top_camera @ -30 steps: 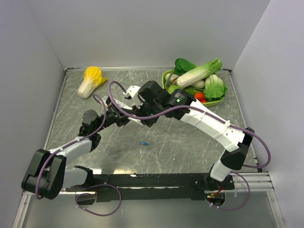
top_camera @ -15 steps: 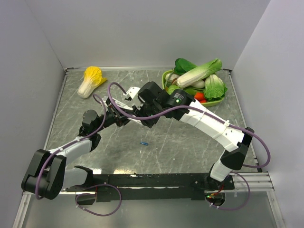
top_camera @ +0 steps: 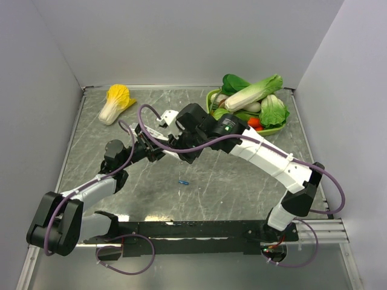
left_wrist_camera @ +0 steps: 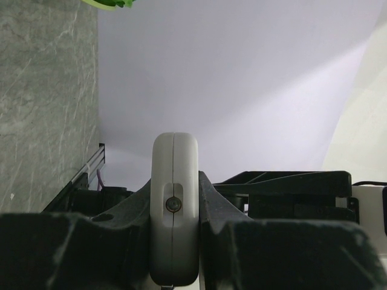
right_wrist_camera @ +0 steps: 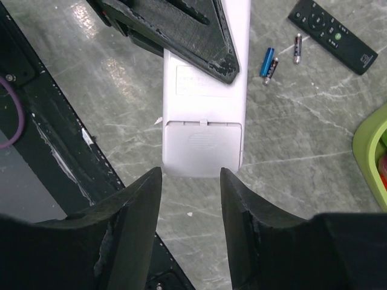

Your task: Load the batteries into the remote control

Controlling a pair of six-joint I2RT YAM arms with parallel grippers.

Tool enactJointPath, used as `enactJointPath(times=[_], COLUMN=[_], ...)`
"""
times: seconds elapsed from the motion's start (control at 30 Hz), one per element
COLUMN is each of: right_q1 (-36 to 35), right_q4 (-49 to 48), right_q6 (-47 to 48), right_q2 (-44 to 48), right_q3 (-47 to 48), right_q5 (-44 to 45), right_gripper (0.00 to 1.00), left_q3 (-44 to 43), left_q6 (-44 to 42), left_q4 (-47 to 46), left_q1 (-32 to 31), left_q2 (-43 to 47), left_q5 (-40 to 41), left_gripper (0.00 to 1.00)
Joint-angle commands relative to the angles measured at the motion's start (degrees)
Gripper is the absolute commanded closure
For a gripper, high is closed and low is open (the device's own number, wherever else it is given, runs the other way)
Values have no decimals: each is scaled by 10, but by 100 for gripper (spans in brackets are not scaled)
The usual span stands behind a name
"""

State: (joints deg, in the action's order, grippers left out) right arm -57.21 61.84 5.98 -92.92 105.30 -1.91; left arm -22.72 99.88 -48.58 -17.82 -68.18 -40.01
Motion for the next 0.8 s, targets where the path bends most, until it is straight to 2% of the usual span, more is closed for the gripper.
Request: enactJointPath(times=[0.0, 0.13, 0.33, 0.4, 0.57, 0.67, 0.77], right_q1=[4, 4, 9, 12, 23, 33, 44], right_q4=[-29, -52, -92, -118, -229, -312, -324], right_q6=[21, 43, 134, 200, 365, 423, 445], right_q2=[49, 68, 112, 136, 235, 280, 277], right_q3=[-7, -32, -97, -126, -280, -354, -360], right_q5=[-20, -38, -51, -91, -176, -232, -259], right_gripper=[46, 41, 30, 27, 20, 19, 19], left_q3=[-3, -7, -15, -17, -28, -32, -36], left_q6=[-7, -9, -14, -16, -24, -28, -32], left_q4=[-20, -13, 0, 3, 11, 13, 16], left_q1=[2, 2, 1, 2, 2, 2, 2], left_q2=[15, 16, 16, 16, 12, 11, 10], left_q5=[-13, -19, -32, -35, -53, -57, -62], left_gripper=[99, 99, 99, 99, 99, 99, 99])
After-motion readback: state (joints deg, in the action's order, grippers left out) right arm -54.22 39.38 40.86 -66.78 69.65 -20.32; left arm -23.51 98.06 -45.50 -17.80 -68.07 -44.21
